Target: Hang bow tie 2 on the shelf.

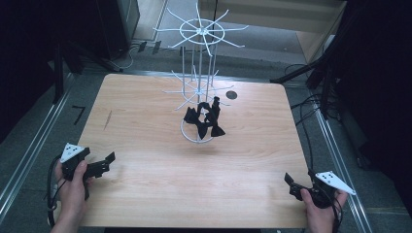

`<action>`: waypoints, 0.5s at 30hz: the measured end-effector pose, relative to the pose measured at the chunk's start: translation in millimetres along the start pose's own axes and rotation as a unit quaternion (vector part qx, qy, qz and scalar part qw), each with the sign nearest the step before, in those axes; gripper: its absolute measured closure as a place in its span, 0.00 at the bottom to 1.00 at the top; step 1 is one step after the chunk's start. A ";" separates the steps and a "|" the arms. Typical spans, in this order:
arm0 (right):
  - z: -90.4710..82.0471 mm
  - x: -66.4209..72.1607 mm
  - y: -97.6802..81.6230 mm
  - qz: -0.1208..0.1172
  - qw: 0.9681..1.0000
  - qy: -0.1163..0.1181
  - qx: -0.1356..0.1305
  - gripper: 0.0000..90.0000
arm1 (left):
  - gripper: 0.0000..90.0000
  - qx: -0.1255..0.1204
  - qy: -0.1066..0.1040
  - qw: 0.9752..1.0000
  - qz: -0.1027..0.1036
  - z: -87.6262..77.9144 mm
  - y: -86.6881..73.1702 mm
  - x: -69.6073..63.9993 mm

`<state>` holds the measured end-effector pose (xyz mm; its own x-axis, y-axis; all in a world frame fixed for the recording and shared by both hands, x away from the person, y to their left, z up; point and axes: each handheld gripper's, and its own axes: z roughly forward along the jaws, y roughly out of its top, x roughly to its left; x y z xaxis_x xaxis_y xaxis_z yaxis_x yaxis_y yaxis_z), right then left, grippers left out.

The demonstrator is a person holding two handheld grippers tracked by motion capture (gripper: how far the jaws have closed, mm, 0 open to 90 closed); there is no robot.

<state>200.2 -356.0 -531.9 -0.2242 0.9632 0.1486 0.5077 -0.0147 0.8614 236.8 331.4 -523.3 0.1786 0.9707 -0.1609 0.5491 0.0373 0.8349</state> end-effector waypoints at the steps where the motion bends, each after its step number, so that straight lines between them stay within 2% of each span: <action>1: -1.0 -2.4 -1.7 0.003 1.000 0.001 0.000 0.06 | 0.00 0.000 0.000 1.000 0.000 0.0 0.0 0.0; 7: -6.4 -16.9 -11.2 0.022 1.000 0.004 -0.002 0.07 | 0.00 0.000 0.001 1.000 0.001 -0.1 0.0 -0.2; 10: -6.0 -19.3 -13.5 0.027 1.000 0.010 0.000 0.07 | 0.00 0.001 0.002 1.000 0.000 -0.1 0.0 -0.2; 12: -4.8 -20.5 -14.9 0.034 0.999 0.022 0.002 0.07 | 0.00 0.001 0.001 1.000 0.000 0.1 0.1 0.0; 15: -3.8 -19.9 -15.2 0.038 0.999 0.024 0.002 0.10 | 0.00 0.002 0.001 1.000 -0.001 0.4 0.1 0.1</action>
